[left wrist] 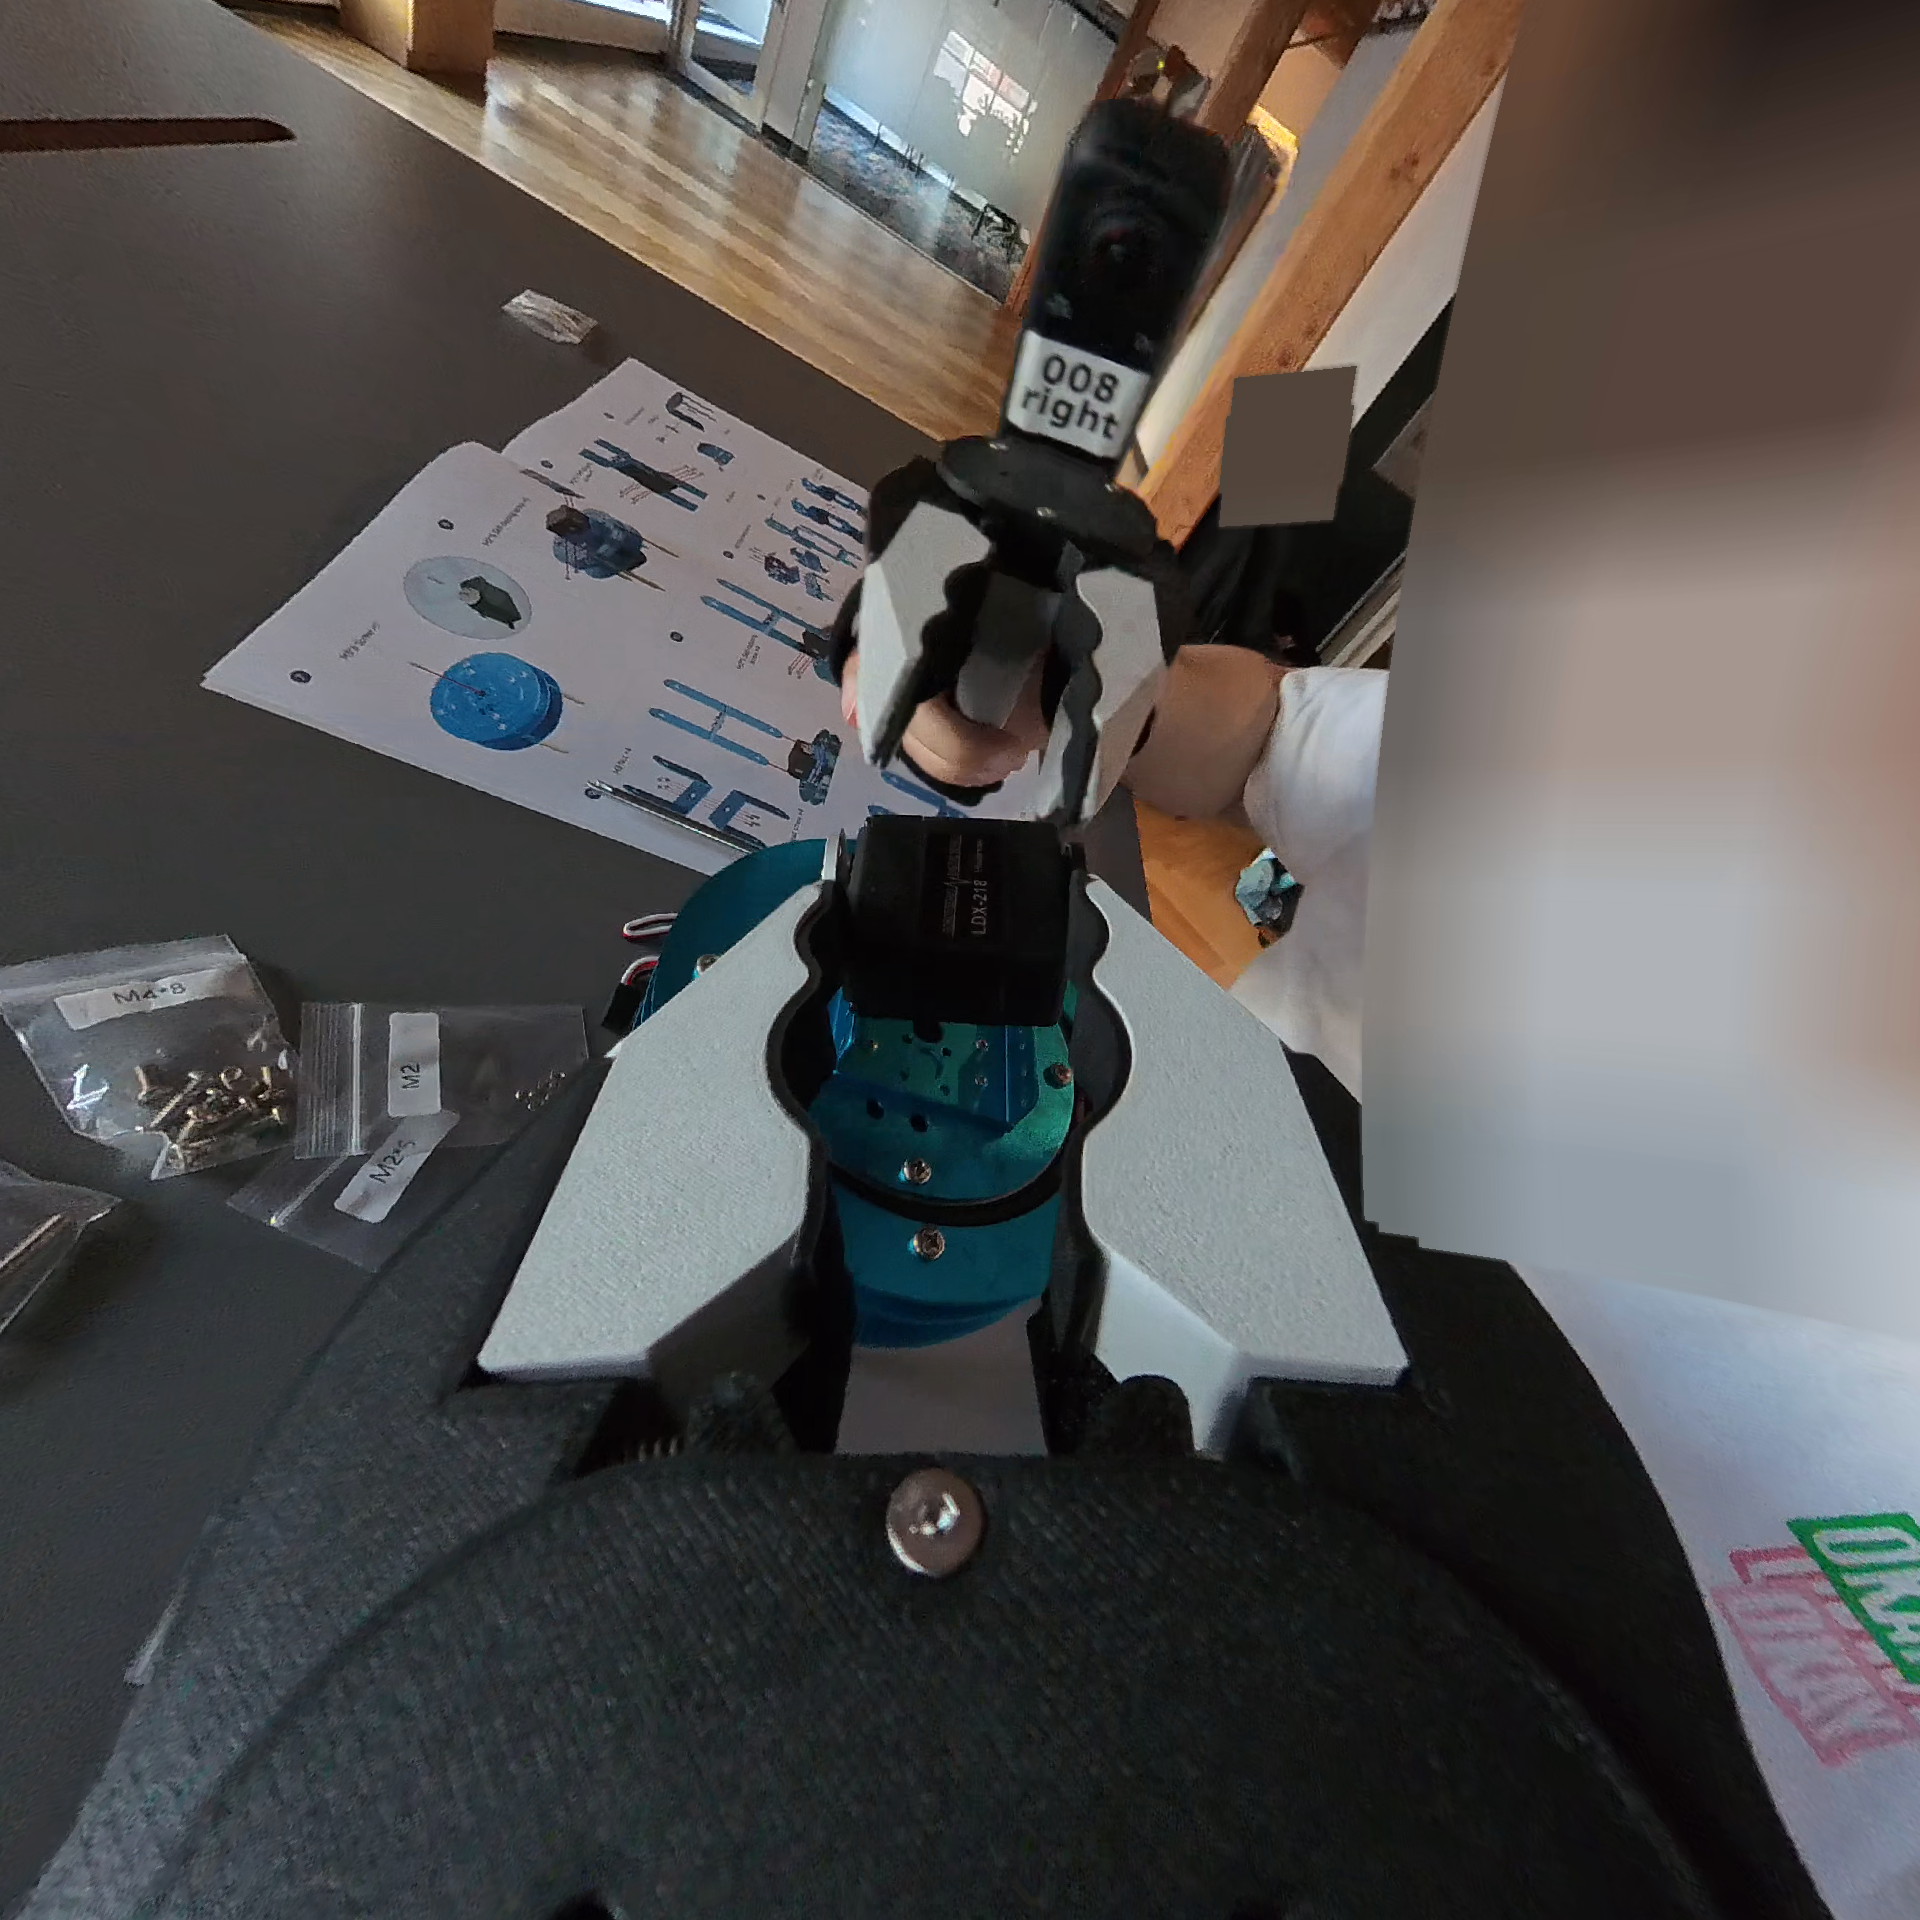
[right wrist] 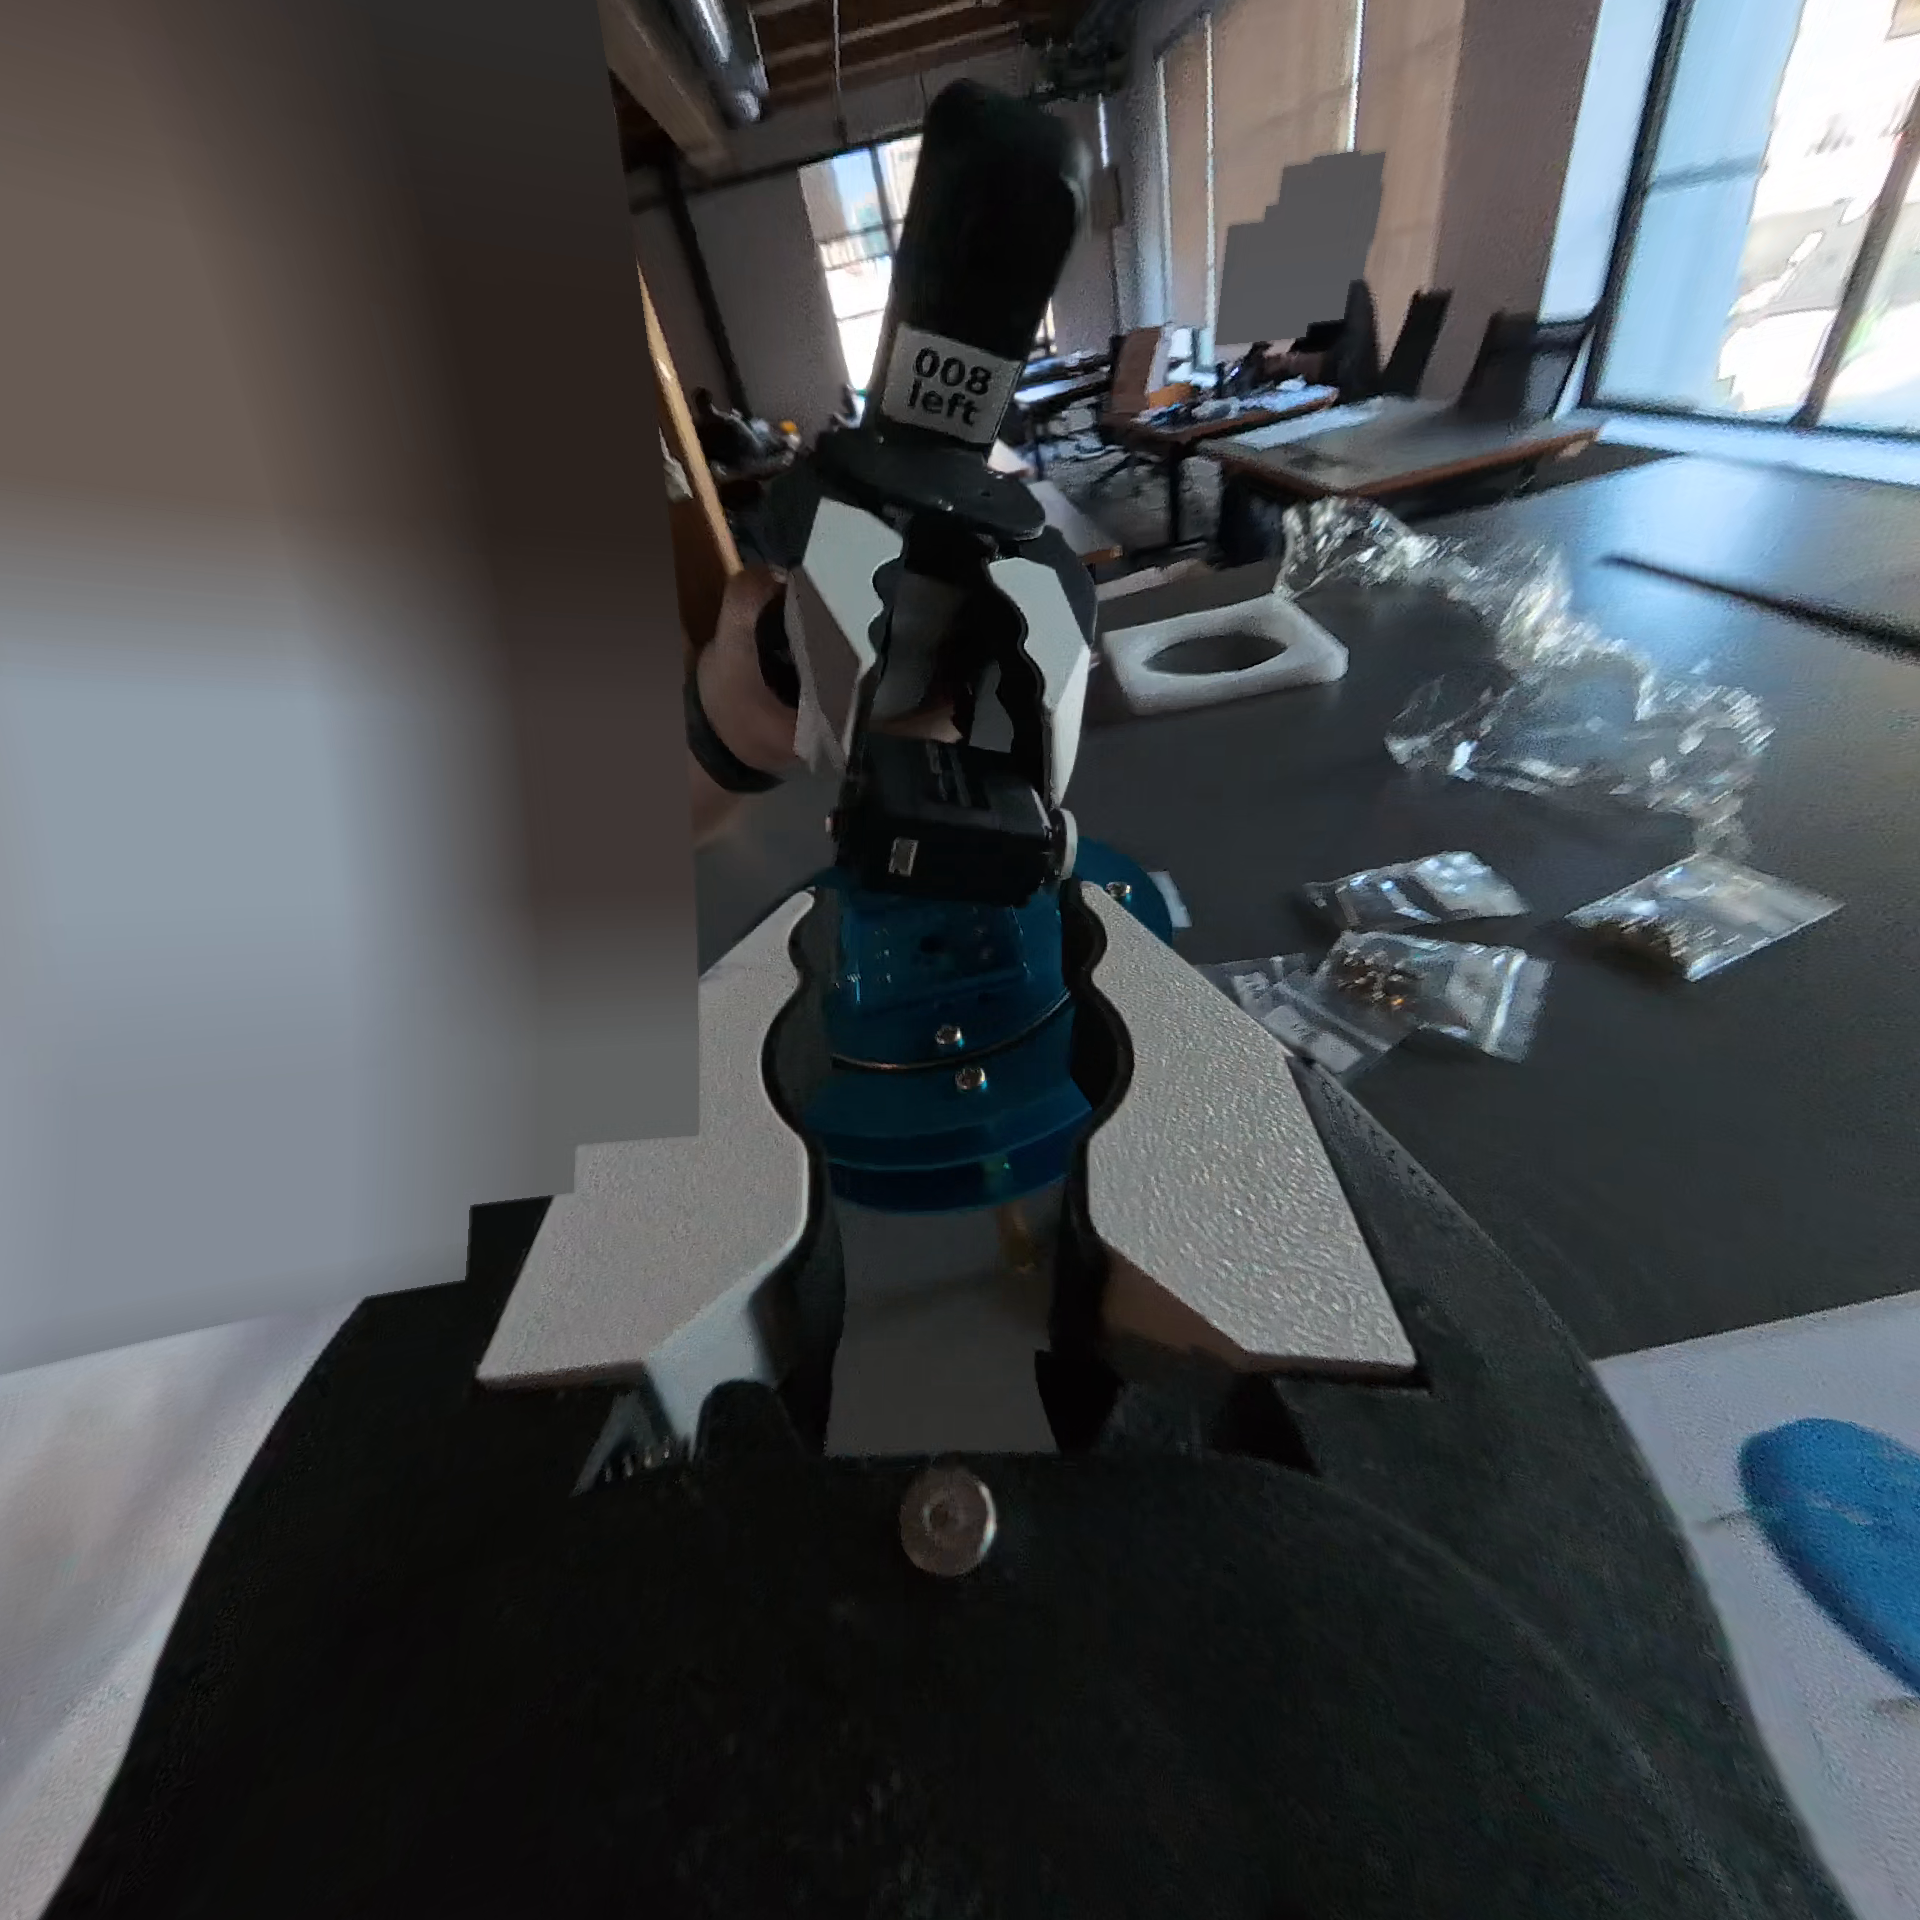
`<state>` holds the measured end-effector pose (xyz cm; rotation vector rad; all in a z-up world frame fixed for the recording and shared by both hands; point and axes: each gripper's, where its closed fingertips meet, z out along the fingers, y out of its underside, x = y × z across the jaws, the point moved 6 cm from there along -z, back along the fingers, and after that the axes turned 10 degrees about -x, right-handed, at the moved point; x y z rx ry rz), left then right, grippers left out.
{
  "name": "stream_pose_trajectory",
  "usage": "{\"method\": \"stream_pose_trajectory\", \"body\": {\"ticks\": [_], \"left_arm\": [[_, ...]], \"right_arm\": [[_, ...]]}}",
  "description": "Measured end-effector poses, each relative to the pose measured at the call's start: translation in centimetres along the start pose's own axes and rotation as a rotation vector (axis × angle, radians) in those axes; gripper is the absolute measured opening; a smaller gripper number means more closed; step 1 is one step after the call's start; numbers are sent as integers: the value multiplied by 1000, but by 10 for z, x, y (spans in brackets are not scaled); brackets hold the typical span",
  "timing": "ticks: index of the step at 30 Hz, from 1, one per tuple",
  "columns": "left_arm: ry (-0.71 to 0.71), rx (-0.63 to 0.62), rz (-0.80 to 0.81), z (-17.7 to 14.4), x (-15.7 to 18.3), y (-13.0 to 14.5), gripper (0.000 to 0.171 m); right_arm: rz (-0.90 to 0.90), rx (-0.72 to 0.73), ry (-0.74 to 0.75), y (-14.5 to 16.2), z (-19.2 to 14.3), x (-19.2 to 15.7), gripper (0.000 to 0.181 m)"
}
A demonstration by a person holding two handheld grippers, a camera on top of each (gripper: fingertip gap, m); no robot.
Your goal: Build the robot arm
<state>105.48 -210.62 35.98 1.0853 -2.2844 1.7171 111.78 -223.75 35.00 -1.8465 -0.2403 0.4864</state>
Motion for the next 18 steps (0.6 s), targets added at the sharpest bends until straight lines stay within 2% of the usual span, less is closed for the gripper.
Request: {"method": "stream_pose_trajectory", "body": {"ticks": [1,3,6,10,13,18], "left_arm": [[1,3,-6,1,0,-1,42],[21,8,-28,4,0,-1,42],[26,16,-49,6,-2,-2,42],[-15,12,-31,7,-6,-2,41],[-32,10,-12,7,-5,-3,41],[-99,-14,89,10,-1,-2,41]], "right_arm": [[69,-4,-36,-2,0,4,43],[193,-6,-94,-6,1,14,50],[280,-43,-171,-8,7,21,73],[237,-78,-172,-10,13,17,77],[163,-134,-105,-7,18,18,75],[110,-154,-96,-11,26,15,67]]}}
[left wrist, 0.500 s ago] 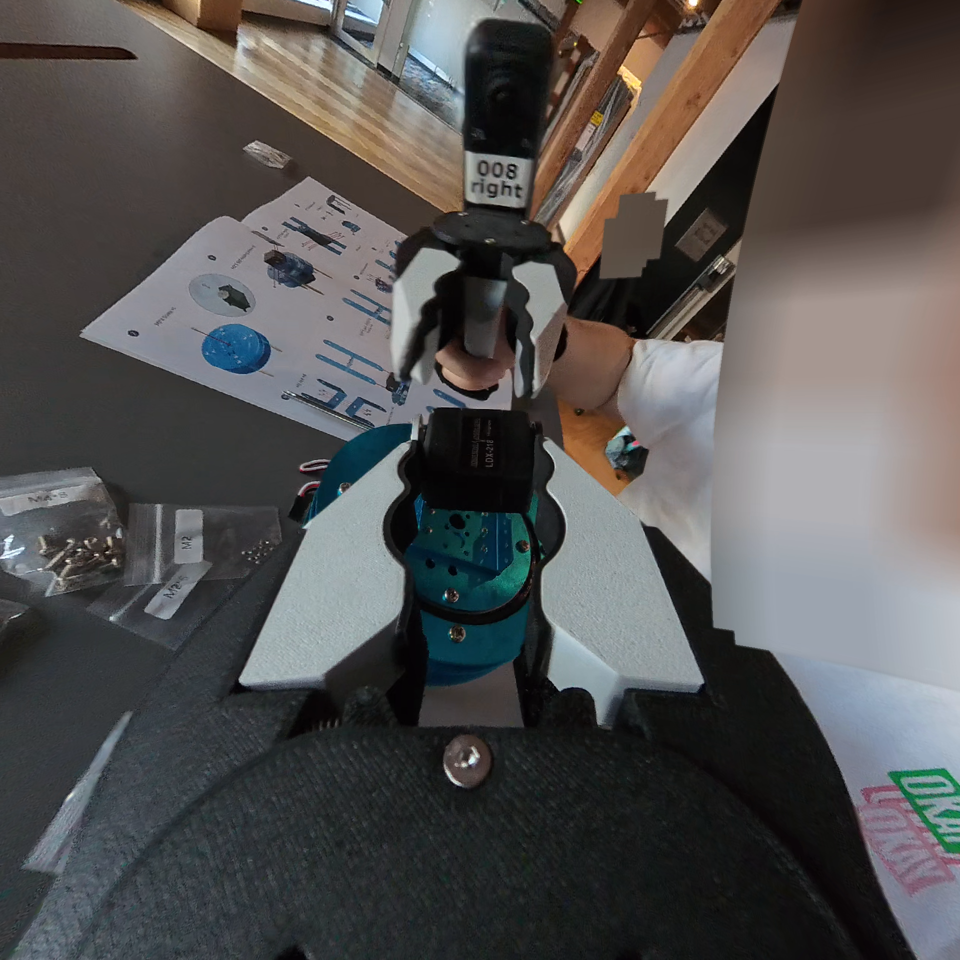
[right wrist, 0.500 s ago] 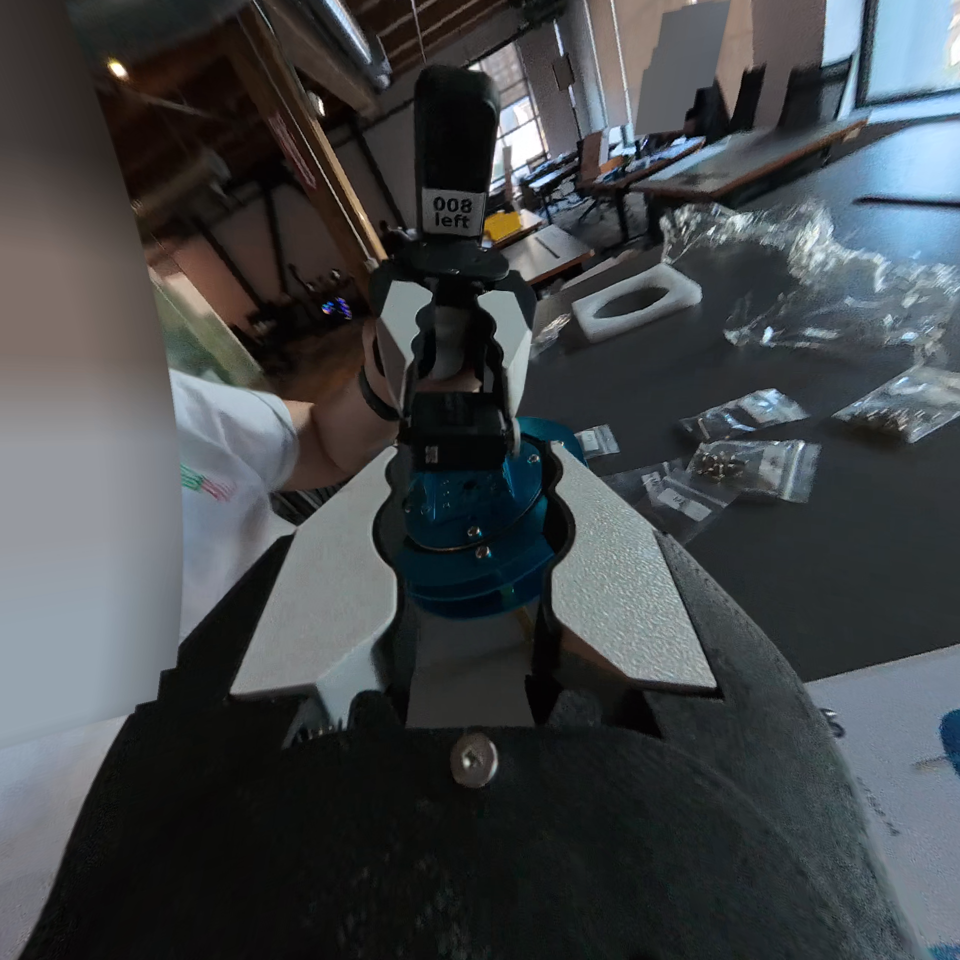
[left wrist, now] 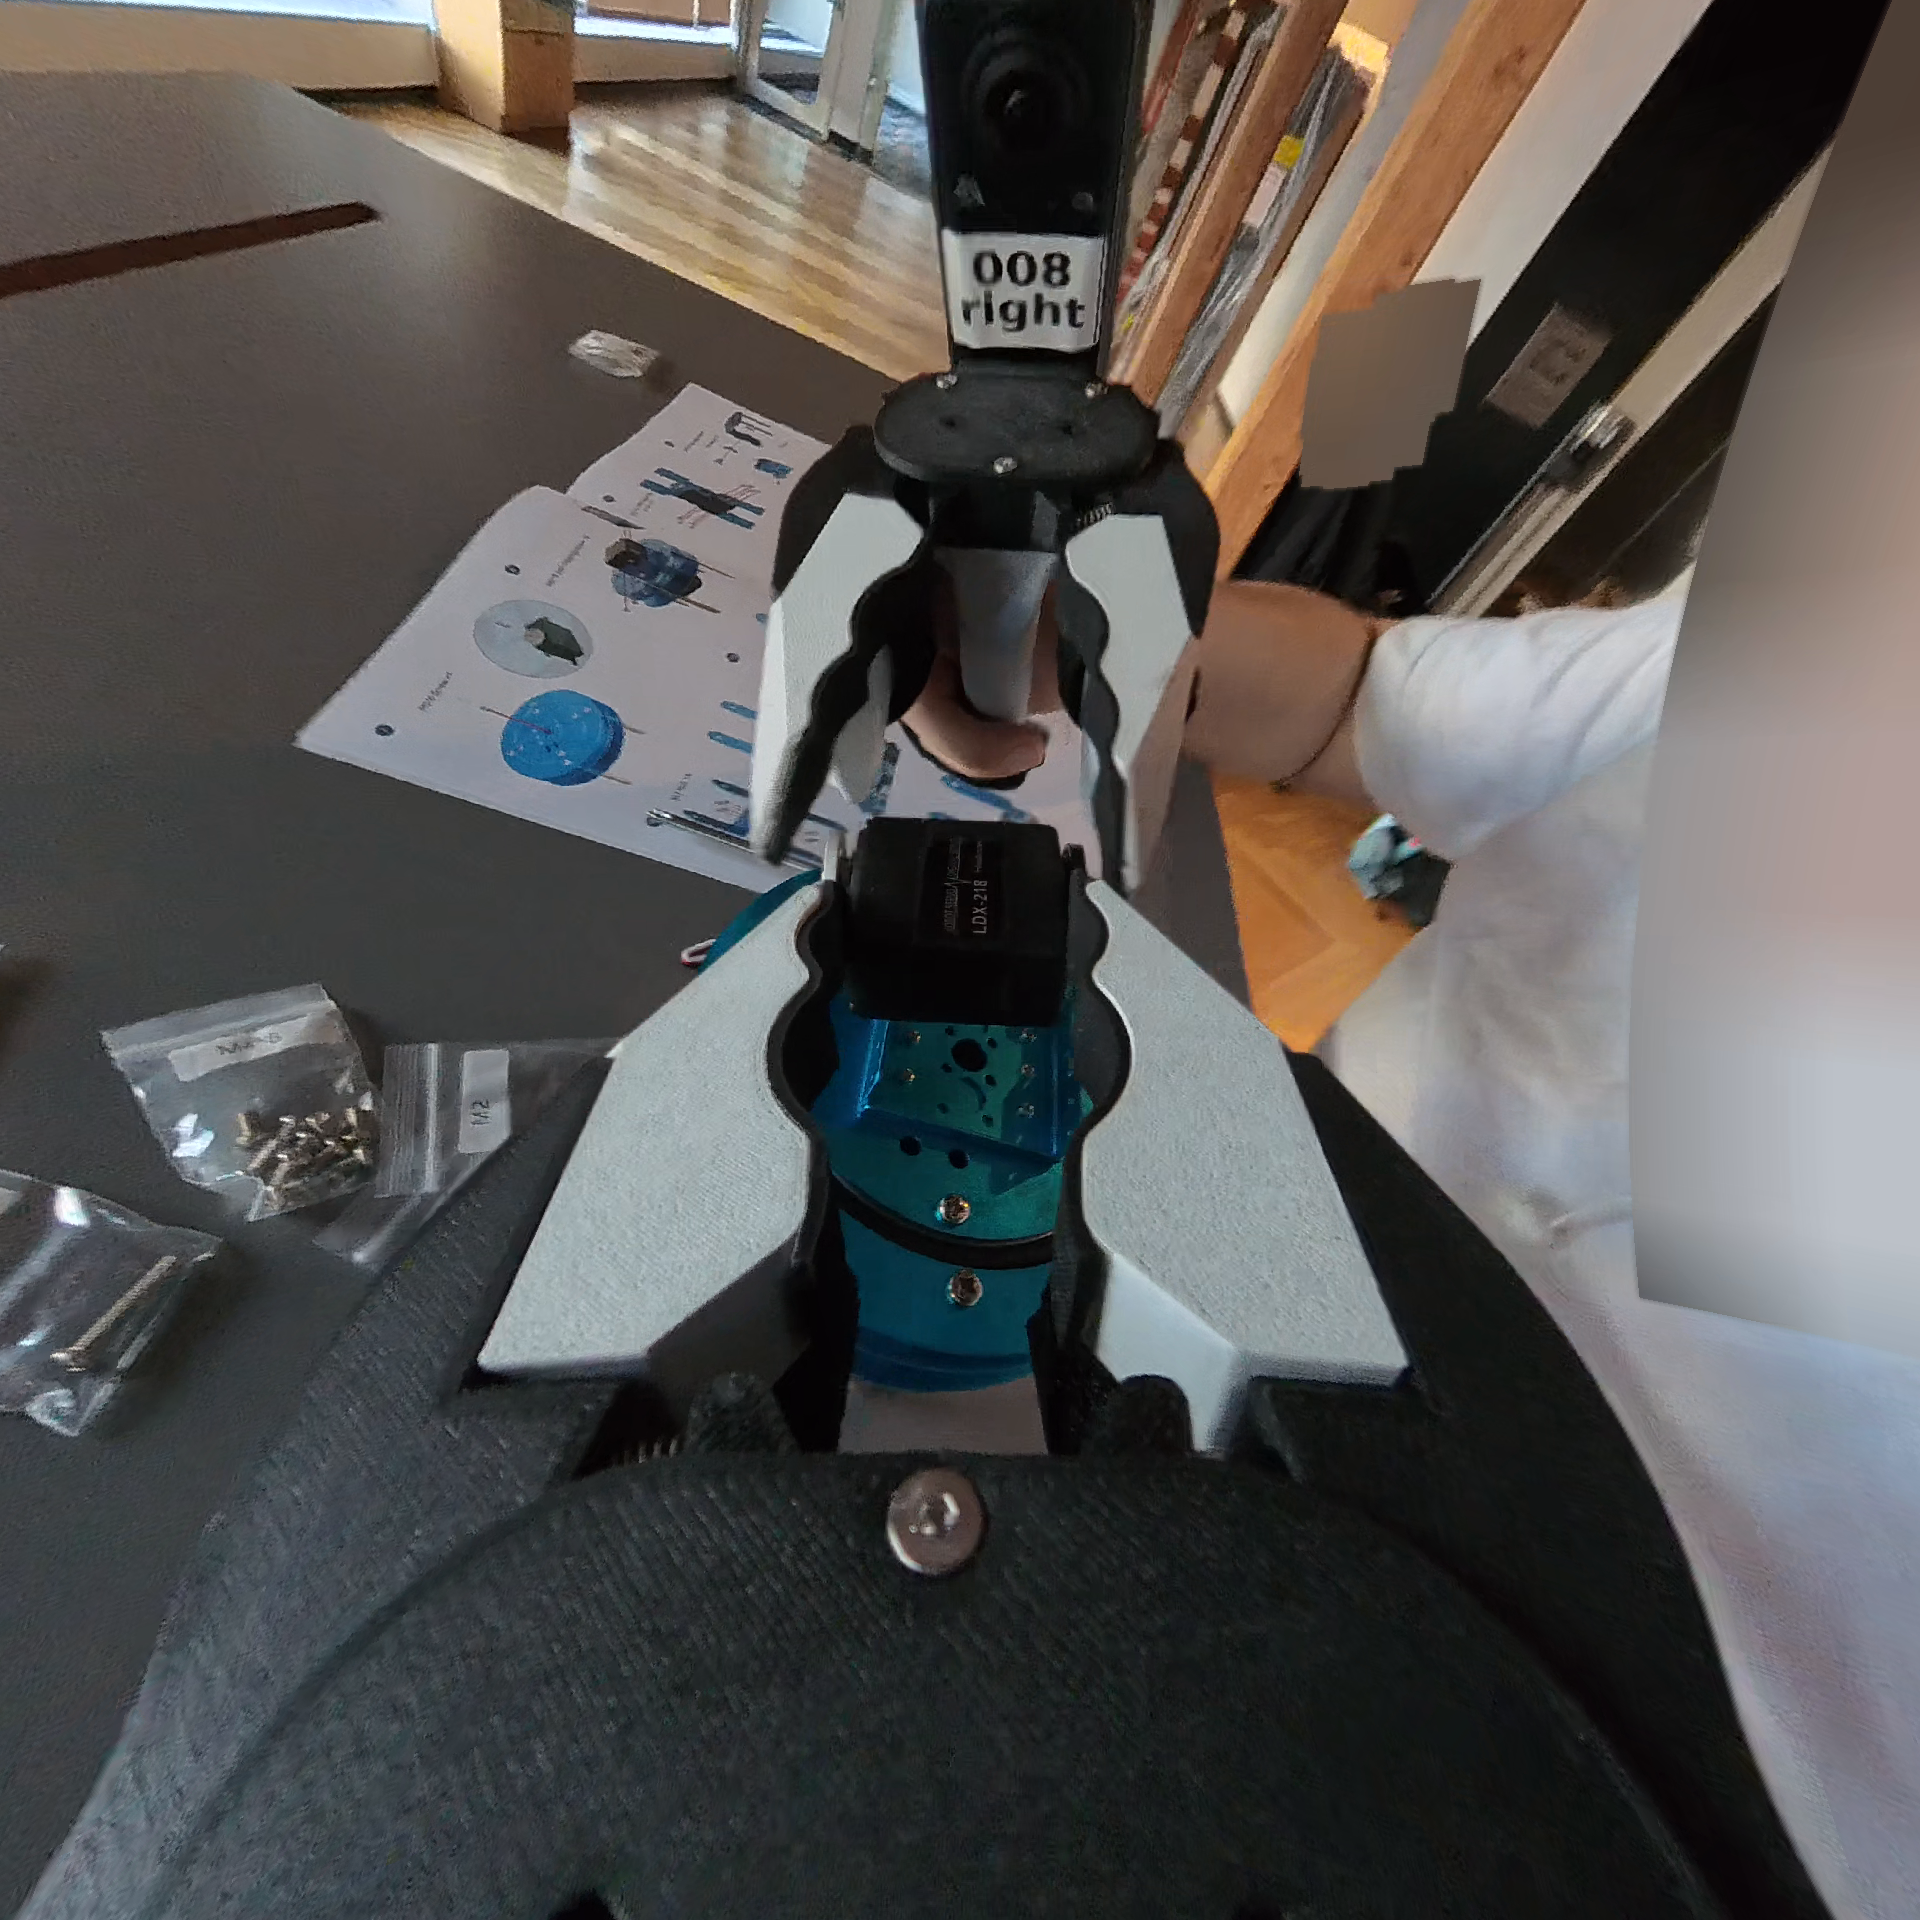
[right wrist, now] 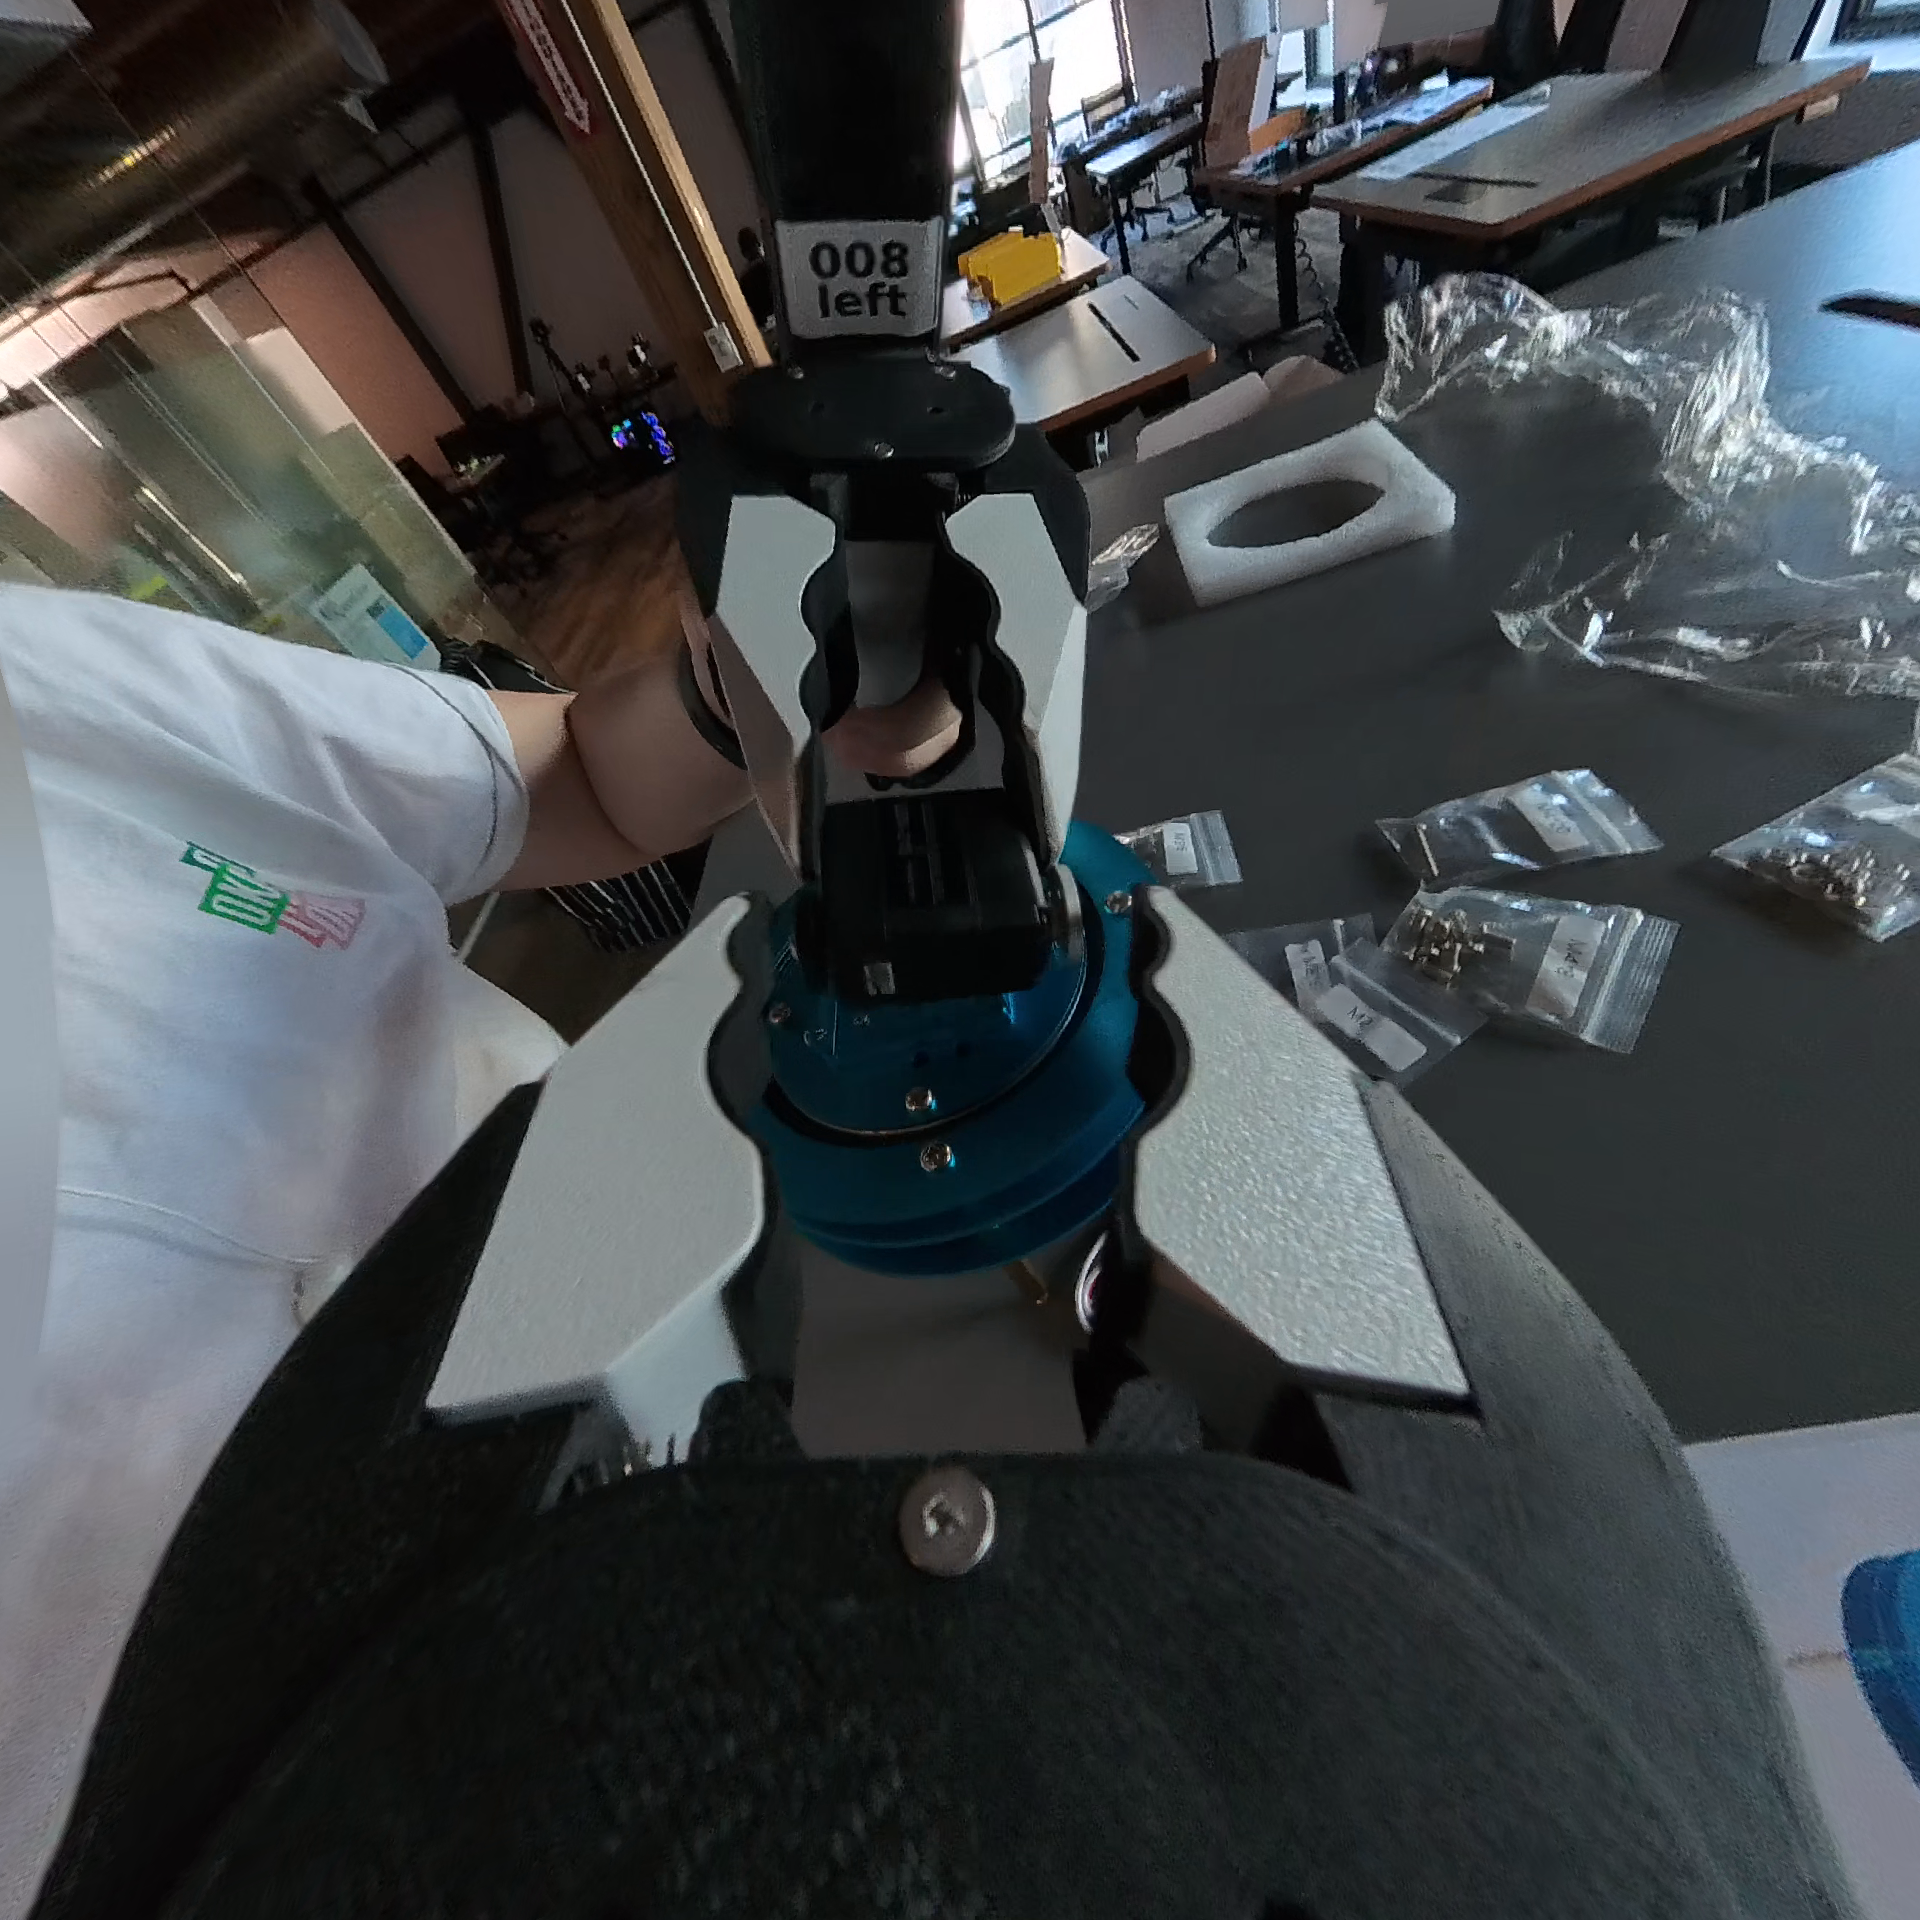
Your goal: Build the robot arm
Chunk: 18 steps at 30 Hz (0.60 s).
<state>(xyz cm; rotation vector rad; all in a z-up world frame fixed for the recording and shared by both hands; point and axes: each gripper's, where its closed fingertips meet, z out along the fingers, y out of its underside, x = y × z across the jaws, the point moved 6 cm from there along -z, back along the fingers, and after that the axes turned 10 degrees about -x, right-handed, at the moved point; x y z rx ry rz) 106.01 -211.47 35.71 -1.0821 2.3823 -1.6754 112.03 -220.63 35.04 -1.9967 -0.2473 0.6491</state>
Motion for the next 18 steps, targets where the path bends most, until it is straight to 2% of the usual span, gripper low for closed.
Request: {"method": "stream_pose_trajectory", "body": {"ticks": [1,5,8,9,10,11,12,13,14,16,18], "left_arm": [[-29,-11,31,1,1,1,41],[-47,-11,50,1,3,0,41],[-37,-12,44,1,2,1,41],[-54,0,48,0,0,0,19],[-100,73,89,-7,-3,-4,0],[-56,122,91,-14,0,-7,0],[8,125,62,-18,3,-10,0],[46,133,43,-21,5,-11,0],[32,126,33,-22,2,-9,0],[-31,120,41,-20,-4,-5,0],[-60,133,34,-17,-6,-3,0]], "right_arm": [[-34,6,2,-2,-1,-2,52],[-174,-22,59,-1,0,-5,53],[-197,-38,76,-2,2,-4,58],[-190,-45,64,-2,3,-4,57],[-186,-73,18,1,6,-7,66],[-156,-81,-8,2,8,-8,75],[-150,-71,-24,2,9,-10,58],[-163,-64,-89,2,10,-16,27],[-172,-64,-106,2,11,-18,16],[-226,-77,-15,1,12,-16,5],[-285,-82,91,-1,10,-12,3]]}}
